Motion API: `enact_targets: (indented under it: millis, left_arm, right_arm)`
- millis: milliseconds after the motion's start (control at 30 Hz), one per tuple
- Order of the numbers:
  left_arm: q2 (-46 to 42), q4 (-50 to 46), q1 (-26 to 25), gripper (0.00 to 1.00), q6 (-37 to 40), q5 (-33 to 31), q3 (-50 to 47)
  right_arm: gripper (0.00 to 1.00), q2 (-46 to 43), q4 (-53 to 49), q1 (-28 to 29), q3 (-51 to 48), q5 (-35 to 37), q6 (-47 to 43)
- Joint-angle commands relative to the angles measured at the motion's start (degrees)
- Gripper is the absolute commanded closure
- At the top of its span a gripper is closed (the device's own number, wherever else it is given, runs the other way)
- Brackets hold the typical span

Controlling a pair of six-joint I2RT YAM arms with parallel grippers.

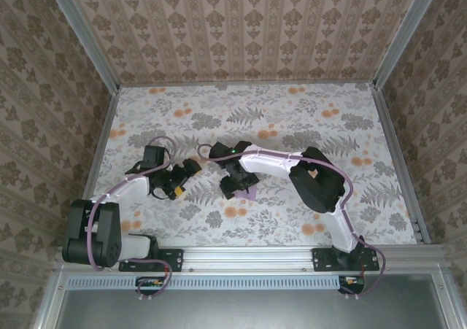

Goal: Fold a paper plane with a square sheet of paper (pick it up from the middle)
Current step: Fold the triangle a second time at the center of the table.

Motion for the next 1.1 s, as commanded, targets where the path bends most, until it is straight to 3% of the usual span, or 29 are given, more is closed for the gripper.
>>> enact_targets:
  millis: [0, 333, 467, 1067]
  left_arm:
    - [0.0, -0.4, 0.2, 0.0, 0.9, 0.9, -0.5]
    - [0.1, 0.1, -0.1, 0.0, 1.3, 2.2, -0.3]
    - [0.2, 0.3, -0.5, 0.0, 1.4, 2.4, 0.0]
    - [0.3, 0.2, -1.5, 0.0, 2.0, 2.6, 0.5]
  right_arm:
    - [0.28, 1.2, 1.8, -2.2, -3.9, -2.8, -0.8]
    - [0.29, -1.7, 6.5, -6.9, -8.6, -12.2, -3.3]
    - [0.24, -1.5, 6.3, -7.5, -8.9, -14.3, -5.1]
    - [0.18, -0.3, 5.7, -8.4, -9.4, -12.6, -5.5]
